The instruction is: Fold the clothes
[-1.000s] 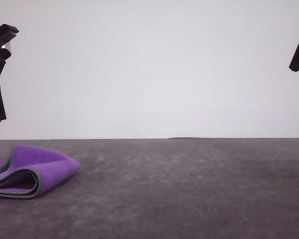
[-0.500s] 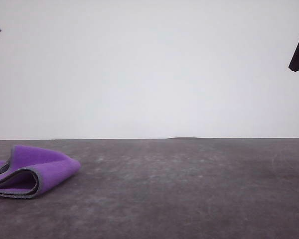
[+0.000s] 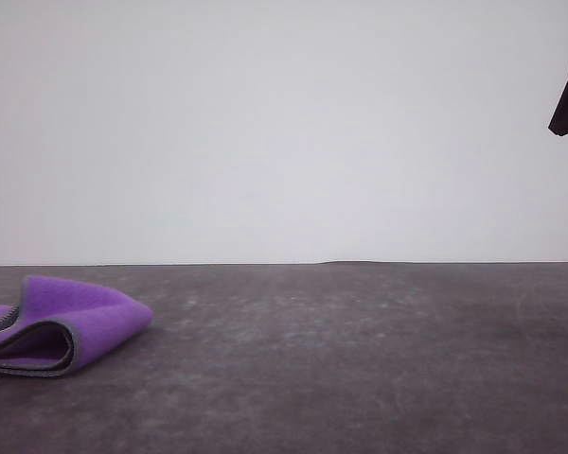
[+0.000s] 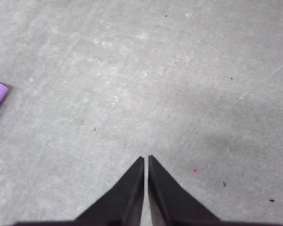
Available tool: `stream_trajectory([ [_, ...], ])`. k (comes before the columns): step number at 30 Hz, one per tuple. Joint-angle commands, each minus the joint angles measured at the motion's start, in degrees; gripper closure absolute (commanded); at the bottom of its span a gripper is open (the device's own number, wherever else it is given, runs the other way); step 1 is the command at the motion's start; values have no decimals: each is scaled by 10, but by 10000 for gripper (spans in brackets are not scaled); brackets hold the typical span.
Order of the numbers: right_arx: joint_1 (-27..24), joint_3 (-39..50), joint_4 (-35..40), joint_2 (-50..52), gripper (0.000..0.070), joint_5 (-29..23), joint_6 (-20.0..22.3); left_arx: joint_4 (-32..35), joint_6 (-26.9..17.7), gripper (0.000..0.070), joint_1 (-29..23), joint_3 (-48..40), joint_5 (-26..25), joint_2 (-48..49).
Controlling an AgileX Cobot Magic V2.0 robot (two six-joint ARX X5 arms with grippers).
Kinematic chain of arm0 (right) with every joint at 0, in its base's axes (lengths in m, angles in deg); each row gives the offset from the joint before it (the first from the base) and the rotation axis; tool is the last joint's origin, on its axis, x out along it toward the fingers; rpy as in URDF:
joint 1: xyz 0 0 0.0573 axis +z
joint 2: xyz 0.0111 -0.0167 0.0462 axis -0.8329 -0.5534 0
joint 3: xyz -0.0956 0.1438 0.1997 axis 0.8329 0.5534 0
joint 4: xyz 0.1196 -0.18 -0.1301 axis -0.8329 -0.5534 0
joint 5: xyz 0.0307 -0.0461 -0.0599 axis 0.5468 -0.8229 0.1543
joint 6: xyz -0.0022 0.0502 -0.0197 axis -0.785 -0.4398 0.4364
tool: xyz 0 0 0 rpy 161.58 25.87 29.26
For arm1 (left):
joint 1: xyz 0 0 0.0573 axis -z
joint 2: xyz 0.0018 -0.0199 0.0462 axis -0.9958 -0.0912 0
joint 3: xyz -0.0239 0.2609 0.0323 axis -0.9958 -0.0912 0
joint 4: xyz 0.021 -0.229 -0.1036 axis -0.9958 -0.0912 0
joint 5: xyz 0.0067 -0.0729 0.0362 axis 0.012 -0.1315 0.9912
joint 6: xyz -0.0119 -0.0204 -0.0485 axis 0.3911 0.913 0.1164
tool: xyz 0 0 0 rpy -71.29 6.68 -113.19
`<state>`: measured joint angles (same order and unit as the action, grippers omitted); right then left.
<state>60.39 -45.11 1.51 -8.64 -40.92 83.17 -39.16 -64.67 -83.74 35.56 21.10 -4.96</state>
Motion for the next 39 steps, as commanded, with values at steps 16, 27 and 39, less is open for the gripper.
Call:
stream_trajectory([
  [16, -1, -5, 6, -5, 692, 0, 1, -57, 22, 684, -2, -25, 59, 116],
  [27, -1, -5, 6, -5, 692, 0, 1, -54, 24, 684, -2, -25, 58, 118],
  [39, -1, -4, 5, 0, 692, -7, 23, -54, 24, 684, -2, -25, 58, 118],
])
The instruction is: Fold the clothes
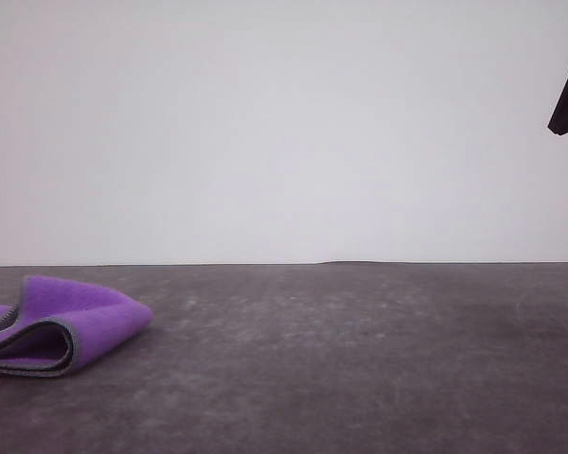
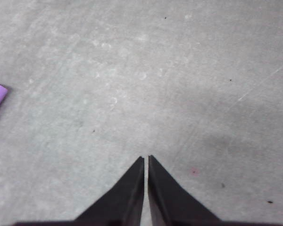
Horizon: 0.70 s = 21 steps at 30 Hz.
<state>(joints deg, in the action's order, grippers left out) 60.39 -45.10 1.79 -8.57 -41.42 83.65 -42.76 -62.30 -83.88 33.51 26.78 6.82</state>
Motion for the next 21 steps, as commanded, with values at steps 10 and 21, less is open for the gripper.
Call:
stream_trajectory([
  [10, -1, 244, 202, 278, 692, -71, 75, -18, 1, 684, -1, -4, 2, 0],
  [21, -9, 449, 223, 575, 692, -142, 57, -18, 1, 684, -1, -4, 2, 0],
])
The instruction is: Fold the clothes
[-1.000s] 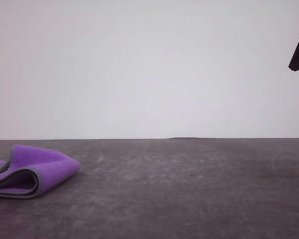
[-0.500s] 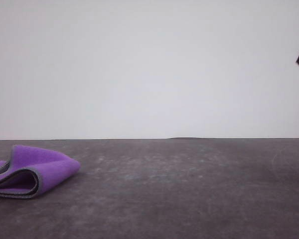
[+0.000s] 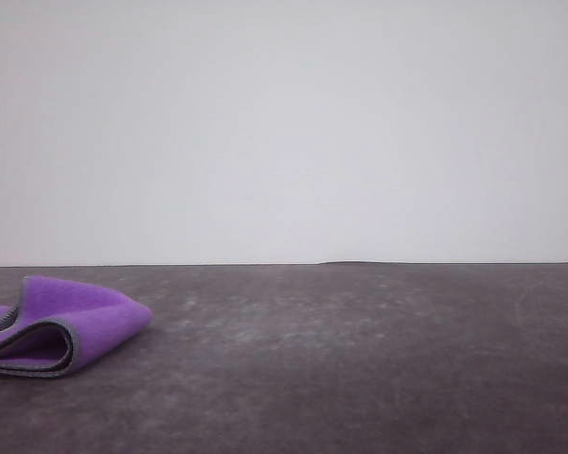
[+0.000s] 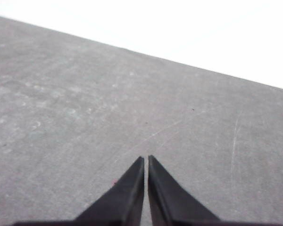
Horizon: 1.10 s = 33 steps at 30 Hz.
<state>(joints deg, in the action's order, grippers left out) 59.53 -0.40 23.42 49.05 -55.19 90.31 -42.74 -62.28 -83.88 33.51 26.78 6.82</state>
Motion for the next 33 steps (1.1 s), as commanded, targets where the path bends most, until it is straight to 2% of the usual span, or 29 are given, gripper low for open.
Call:
stream_trajectory([
  [1, 0, 3, 3, -1, 692, -7, -9, -18, 0, 684, -1, -4, 2, 0],
  [9, -1, 18, -2, -1, 692, -36, -13, -18, 0, 684, -1, -4, 2, 0],
  [15, -3, 35, 16, -1, 692, -50, -34, -18, 0, 684, -1, -4, 2, 0],
  [20, -3, 41, 27, -1, 692, -85, -65, -18, 0, 684, -1, -4, 2, 0],
  [33, -3, 41, 26, -1, 692, -87, -98, -18, 0, 684, -1, -4, 2, 0],
])
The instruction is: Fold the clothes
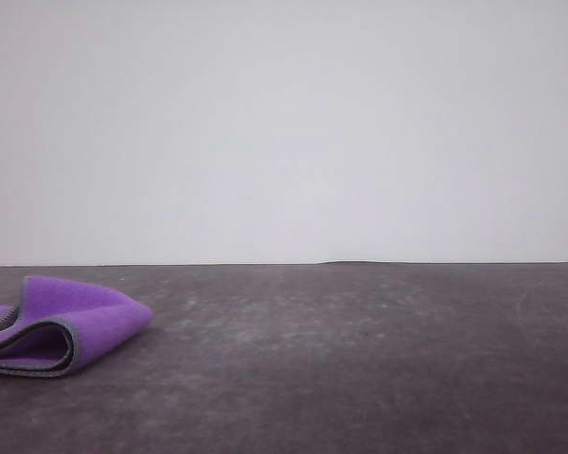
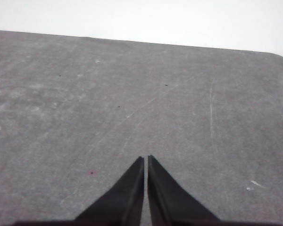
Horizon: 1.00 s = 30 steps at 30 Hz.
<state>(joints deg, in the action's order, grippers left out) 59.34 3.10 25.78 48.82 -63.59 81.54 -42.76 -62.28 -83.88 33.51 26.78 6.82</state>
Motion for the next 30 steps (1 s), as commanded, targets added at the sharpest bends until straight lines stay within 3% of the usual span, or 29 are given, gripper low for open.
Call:
stream_trajectory([
  [1, -1, 5, 3, 1, 692, -3, -9, -18, 0, 684, -1, -4, 2, 0],
  [30, -1, 5, 16, 1, 692, -2, -8, -18, 0, 684, -1, -4, 2, 0],
])
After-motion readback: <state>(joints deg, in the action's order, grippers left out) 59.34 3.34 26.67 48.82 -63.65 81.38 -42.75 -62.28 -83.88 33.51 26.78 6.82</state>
